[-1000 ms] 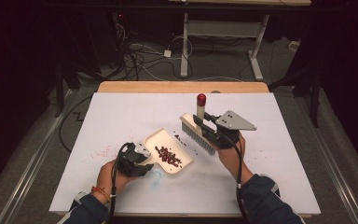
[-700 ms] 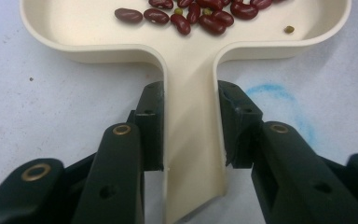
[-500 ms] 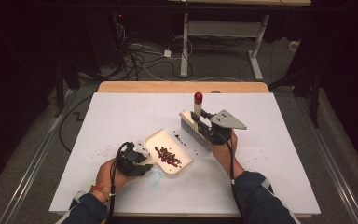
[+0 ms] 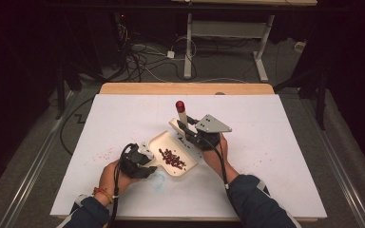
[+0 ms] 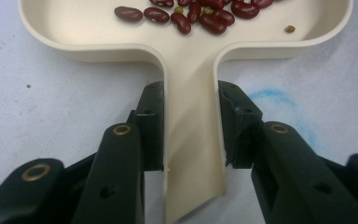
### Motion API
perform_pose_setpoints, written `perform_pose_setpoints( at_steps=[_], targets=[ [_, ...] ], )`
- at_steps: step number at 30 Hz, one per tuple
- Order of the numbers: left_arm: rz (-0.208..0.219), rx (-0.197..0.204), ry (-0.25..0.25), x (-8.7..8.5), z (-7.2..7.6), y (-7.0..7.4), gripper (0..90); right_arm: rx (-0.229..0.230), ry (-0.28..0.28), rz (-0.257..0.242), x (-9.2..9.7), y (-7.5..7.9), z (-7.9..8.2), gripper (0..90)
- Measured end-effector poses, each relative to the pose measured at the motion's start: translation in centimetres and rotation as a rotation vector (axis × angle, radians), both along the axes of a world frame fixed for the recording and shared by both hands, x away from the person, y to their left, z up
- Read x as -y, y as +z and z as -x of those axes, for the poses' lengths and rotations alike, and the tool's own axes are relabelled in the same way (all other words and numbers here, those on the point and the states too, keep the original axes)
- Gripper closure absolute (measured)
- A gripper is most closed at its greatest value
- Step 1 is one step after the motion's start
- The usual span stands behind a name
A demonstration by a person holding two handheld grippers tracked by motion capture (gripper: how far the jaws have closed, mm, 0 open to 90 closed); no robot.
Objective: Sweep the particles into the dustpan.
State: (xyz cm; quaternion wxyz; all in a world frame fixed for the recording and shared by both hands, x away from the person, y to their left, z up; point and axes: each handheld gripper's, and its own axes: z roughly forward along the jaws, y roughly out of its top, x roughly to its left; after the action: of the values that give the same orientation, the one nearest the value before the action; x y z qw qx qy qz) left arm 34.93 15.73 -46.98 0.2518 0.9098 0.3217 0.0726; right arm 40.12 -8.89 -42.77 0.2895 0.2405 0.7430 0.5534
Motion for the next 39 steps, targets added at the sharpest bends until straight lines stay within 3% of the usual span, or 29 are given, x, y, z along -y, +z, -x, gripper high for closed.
perform_pose_setpoints(
  at_steps=[5,8,14,17,22,26,30,39],
  targets=[
    [0.002,-0.001,0.000,0.0,0.0,0.1,63.1,-0.031,0.045,0.007,-0.1,0.2,0.6,69.9],
    [-0.001,-0.005,-0.003,0.1,0.0,0.1,63.0,-0.054,0.082,-0.015,-0.2,0.6,1.1,70.4],
    [-0.006,0.001,-0.005,0.2,0.2,0.1,63.0,-0.060,0.133,-0.033,-1.2,1.0,2.4,70.5],
    [-0.007,-0.003,-0.012,0.1,0.3,0.1,63.0,-0.038,0.120,-0.009,-1.6,1.1,2.8,70.5],
    [-0.010,0.001,-0.018,0.0,0.5,0.2,63.0,-0.024,0.103,-0.009,-1.2,1.3,2.9,70.5],
    [-0.013,0.005,-0.023,0.0,0.6,0.2,63.0,-0.016,0.094,-0.032,-0.2,2.2,3.0,70.5],
    [-0.014,0.006,-0.026,-0.1,0.8,0.2,63.0,-0.004,0.078,-0.074,1.6,4.1,3.4,70.5],
    [-0.030,0.009,-0.042,-0.3,1.3,0.4,63.0,-0.014,0.019,-0.029,4.8,4.0,3.8,70.4]
  ],
)
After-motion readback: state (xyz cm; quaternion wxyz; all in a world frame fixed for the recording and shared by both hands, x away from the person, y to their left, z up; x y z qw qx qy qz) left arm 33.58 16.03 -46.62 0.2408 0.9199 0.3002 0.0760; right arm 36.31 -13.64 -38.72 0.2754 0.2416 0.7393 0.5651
